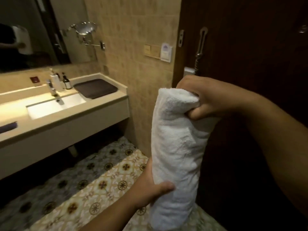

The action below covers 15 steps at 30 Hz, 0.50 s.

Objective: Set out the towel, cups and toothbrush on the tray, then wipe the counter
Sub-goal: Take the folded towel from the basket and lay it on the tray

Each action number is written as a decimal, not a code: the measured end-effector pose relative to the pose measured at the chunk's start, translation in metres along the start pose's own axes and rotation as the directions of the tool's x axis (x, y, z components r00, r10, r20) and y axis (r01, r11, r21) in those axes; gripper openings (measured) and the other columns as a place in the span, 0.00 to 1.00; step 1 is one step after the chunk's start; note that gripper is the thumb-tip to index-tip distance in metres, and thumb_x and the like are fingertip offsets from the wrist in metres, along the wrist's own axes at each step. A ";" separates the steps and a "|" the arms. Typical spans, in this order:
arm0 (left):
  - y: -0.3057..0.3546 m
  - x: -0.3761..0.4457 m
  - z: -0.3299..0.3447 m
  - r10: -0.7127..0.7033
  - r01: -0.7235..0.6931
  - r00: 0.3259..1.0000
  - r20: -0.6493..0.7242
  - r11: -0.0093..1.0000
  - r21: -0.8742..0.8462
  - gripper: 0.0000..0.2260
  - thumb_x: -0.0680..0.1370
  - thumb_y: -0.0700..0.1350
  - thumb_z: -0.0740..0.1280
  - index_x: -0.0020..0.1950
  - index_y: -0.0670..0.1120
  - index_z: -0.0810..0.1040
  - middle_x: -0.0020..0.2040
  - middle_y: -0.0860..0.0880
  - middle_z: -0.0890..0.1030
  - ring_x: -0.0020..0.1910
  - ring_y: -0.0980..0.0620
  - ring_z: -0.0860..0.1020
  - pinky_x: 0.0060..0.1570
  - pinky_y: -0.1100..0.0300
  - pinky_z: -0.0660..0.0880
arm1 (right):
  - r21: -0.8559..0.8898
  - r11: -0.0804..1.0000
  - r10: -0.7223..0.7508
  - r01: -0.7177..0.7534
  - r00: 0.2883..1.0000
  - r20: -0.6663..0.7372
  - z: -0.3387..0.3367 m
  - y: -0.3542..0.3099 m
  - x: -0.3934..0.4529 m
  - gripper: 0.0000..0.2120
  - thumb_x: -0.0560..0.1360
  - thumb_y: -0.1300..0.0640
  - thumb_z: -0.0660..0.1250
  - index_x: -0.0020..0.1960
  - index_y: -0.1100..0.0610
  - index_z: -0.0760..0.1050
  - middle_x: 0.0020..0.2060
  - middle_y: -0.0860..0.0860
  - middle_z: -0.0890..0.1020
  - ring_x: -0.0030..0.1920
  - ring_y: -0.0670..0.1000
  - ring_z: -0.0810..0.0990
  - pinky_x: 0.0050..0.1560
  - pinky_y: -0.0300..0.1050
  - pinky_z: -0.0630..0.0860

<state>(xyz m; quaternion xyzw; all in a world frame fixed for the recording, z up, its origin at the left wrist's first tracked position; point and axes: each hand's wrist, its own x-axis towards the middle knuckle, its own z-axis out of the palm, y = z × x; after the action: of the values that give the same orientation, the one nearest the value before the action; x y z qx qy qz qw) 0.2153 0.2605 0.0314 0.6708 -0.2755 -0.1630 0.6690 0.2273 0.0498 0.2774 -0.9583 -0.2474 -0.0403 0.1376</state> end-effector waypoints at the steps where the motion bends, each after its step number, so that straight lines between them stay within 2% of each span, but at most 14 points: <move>1: -0.002 -0.001 -0.023 -0.002 0.003 0.999 -0.044 0.999 0.034 0.43 0.64 0.64 0.77 0.73 0.62 0.58 0.69 0.64 0.70 0.69 0.62 0.68 0.63 0.65 0.69 | 0.014 1.000 -0.021 0.021 1.000 -0.013 0.005 -0.002 0.029 0.19 0.63 0.50 0.71 0.53 0.49 0.73 0.50 0.46 0.75 0.50 0.46 0.75 0.49 0.50 0.75; 3: -0.009 0.001 -0.065 0.000 0.011 0.990 -0.138 0.997 0.076 0.40 0.67 0.62 0.75 0.74 0.59 0.60 0.70 0.61 0.71 0.69 0.60 0.69 0.64 0.62 0.70 | 0.034 0.998 -0.058 0.059 0.998 -0.038 0.013 -0.007 0.087 0.15 0.64 0.53 0.72 0.47 0.44 0.71 0.45 0.42 0.74 0.45 0.42 0.74 0.43 0.45 0.71; 5: -0.016 0.012 -0.103 0.002 0.015 0.975 -0.222 0.997 0.074 0.35 0.70 0.59 0.72 0.74 0.57 0.63 0.70 0.58 0.73 0.69 0.57 0.71 0.65 0.58 0.71 | 0.041 0.995 -0.089 0.091 0.995 -0.049 0.021 -0.006 0.143 0.16 0.64 0.55 0.73 0.44 0.42 0.68 0.42 0.42 0.74 0.43 0.42 0.74 0.42 0.44 0.70; 7: -0.023 0.029 -0.138 0.001 0.024 0.955 -0.298 0.996 0.082 0.32 0.71 0.60 0.70 0.73 0.57 0.65 0.69 0.58 0.75 0.68 0.56 0.73 0.64 0.55 0.72 | 0.034 0.992 -0.118 0.119 0.992 -0.045 0.029 0.000 0.195 0.17 0.65 0.57 0.73 0.45 0.43 0.69 0.42 0.41 0.74 0.43 0.45 0.74 0.43 0.42 0.70; 10: -0.035 0.063 -0.190 -0.013 0.044 0.919 -0.393 0.996 0.072 0.32 0.70 0.64 0.70 0.72 0.55 0.68 0.67 0.56 0.76 0.66 0.56 0.74 0.64 0.52 0.73 | 0.005 0.991 -0.132 0.132 0.990 -0.046 0.044 0.021 0.272 0.17 0.67 0.59 0.74 0.49 0.48 0.70 0.41 0.42 0.74 0.42 0.47 0.73 0.40 0.29 0.66; 11: -0.041 0.077 -0.206 -0.019 0.052 0.911 -0.412 0.996 0.070 0.32 0.70 0.63 0.70 0.71 0.55 0.68 0.67 0.56 0.77 0.66 0.56 0.75 0.64 0.51 0.73 | 0.004 0.990 -0.140 0.140 0.989 -0.044 0.048 0.030 0.297 0.17 0.68 0.59 0.74 0.50 0.49 0.70 0.42 0.44 0.75 0.42 0.47 0.73 0.38 0.29 0.65; 15: -0.067 0.139 -0.269 -0.051 0.079 0.888 -0.457 0.996 0.041 0.32 0.70 0.61 0.70 0.72 0.54 0.67 0.68 0.55 0.76 0.66 0.54 0.74 0.65 0.47 0.72 | 0.014 0.978 -0.209 0.209 0.978 -0.003 0.069 0.070 0.399 0.17 0.69 0.60 0.72 0.51 0.48 0.69 0.46 0.50 0.77 0.46 0.52 0.76 0.44 0.46 0.69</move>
<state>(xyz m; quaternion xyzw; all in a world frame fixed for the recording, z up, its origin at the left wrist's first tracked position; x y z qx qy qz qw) 0.4946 0.3930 0.0001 0.7185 -0.0933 -0.0154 0.6890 0.6103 0.1953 0.2521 -0.9259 -0.3468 -0.0535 0.1396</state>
